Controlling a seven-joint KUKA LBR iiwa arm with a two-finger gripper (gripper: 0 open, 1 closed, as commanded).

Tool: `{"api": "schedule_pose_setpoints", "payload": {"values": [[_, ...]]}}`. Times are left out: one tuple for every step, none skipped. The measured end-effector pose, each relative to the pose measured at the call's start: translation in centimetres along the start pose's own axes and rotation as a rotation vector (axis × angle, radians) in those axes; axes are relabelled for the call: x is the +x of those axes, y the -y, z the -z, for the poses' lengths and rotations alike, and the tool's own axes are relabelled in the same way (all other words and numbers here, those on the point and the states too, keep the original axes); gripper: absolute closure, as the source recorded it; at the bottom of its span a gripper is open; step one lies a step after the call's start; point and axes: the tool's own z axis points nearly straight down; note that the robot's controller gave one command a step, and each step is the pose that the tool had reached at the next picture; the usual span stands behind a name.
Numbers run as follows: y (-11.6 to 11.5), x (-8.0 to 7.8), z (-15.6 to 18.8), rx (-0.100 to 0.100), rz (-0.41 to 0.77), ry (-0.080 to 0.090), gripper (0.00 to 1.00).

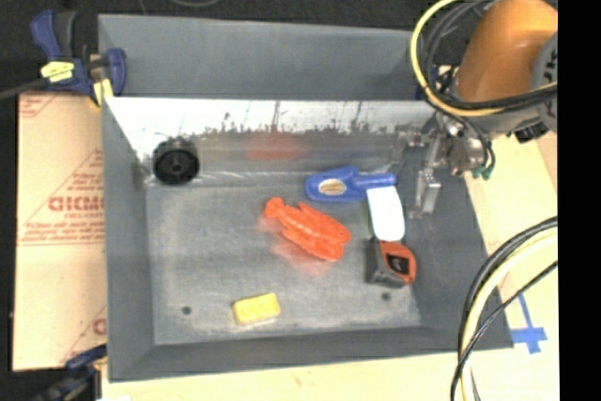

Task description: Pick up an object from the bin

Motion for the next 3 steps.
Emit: {"api": "schedule_pose_setpoints", "payload": {"values": [[-0.1, -0.1, 0.5, 0.001, 0.002, 0.008, 0.00], [-2.1, -0.6, -1.8, 0.005, 0.100, 0.014, 0.00], [-6.5, -1.1, -7.3, 0.001, 0.266, 0.010, 0.00]]}}
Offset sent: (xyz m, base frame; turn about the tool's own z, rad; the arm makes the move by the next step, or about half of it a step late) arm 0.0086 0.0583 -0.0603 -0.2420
